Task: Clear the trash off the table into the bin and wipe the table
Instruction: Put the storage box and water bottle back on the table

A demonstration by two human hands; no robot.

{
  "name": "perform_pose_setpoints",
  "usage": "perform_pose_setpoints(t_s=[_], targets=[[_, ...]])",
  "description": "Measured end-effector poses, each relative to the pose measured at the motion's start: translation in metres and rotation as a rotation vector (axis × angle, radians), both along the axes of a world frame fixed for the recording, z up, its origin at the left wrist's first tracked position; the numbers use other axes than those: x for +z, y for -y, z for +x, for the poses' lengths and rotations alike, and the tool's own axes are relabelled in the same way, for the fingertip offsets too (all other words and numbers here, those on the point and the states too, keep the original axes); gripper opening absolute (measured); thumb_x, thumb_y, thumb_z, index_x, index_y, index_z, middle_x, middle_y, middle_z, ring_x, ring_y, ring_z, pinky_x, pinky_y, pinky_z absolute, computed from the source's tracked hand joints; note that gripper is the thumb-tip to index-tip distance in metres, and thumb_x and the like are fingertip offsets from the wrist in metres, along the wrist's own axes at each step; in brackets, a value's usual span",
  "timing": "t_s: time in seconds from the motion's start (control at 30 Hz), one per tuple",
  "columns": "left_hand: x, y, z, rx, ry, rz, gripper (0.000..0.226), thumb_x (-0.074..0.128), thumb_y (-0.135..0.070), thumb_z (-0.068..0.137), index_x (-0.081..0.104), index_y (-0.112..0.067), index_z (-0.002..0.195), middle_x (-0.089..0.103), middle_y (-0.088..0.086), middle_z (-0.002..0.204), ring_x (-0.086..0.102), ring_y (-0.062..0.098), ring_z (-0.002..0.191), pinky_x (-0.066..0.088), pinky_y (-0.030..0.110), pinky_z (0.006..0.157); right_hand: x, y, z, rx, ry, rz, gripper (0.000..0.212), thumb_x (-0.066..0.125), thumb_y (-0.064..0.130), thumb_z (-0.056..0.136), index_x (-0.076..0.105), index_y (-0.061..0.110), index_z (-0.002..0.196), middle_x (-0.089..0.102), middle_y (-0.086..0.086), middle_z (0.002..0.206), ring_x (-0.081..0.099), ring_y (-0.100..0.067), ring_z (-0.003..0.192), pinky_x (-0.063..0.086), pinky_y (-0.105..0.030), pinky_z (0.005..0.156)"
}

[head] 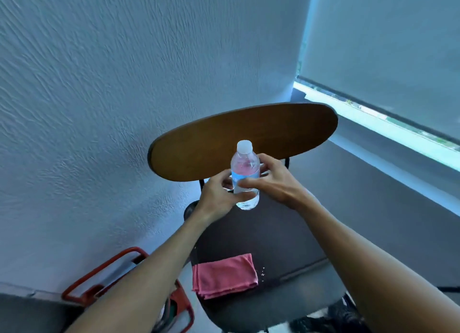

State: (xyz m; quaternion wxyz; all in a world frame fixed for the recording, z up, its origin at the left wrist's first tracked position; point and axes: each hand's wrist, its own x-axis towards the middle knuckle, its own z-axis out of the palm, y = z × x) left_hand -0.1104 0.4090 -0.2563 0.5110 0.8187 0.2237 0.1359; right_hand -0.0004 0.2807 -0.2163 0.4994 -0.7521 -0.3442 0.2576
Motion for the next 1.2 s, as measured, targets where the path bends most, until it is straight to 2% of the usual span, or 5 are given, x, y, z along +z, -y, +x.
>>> perform_pose_setpoints(t_s=[0.33,0.5,0.83,1.1,1.2], targets=[[0.105,0.070,-0.004,-0.296,0.212,0.048,0.053,0.081,-0.039,0.073,0.063,-0.027,0.121,0.067,-0.011,0.091,0.059,0.006,0.079,0.046,0.014,0.070,0.096,0.094,-0.047,-0.340,0.142,0.152,0.033,0.078,0.031,0.078,0.065,0.022,0.108,0.067,0.000,0.093,0.060,-0.011,0.083,0.049,-0.023,0.071],[0.144,0.112,0.013,-0.469,0.313,0.038,0.057,0.081,-0.056,0.063,0.066,-0.036,0.114,0.072,-0.001,0.093,0.065,0.025,0.087,0.056,0.040,0.083,0.142,0.149,-0.061,-0.498,0.228,0.198,0.027,0.078,0.034,0.077,0.069,0.032,0.103,0.071,-0.001,0.091,0.063,-0.005,0.076,0.050,-0.017,0.065],[0.199,0.244,0.063,-0.768,0.361,0.082,0.040,0.080,-0.042,0.074,0.066,-0.032,0.110,0.067,-0.012,0.090,0.062,0.000,0.075,0.050,0.017,0.068,0.184,0.284,-0.054,-0.825,0.303,0.225,0.034,0.076,0.046,0.066,0.071,0.036,0.097,0.069,-0.005,0.085,0.068,-0.026,0.088,0.057,-0.048,0.085],[0.205,0.378,0.124,-1.023,0.390,0.112,0.043,0.082,-0.040,0.072,0.070,-0.030,0.112,0.073,-0.006,0.096,0.065,0.014,0.074,0.056,0.031,0.074,0.185,0.412,-0.034,-1.042,0.343,0.162,0.030,0.081,0.039,0.070,0.071,0.034,0.098,0.065,0.009,0.070,0.065,-0.018,0.077,0.056,-0.038,0.076],[0.205,0.424,0.148,-1.106,0.394,0.099,0.046,0.083,-0.037,0.071,0.069,-0.027,0.114,0.073,-0.002,0.094,0.064,0.015,0.069,0.057,0.036,0.074,0.184,0.454,-0.022,-1.122,0.344,0.131,0.036,0.080,0.049,0.061,0.070,0.038,0.094,0.067,-0.007,0.079,0.068,-0.026,0.081,0.057,-0.048,0.082]])
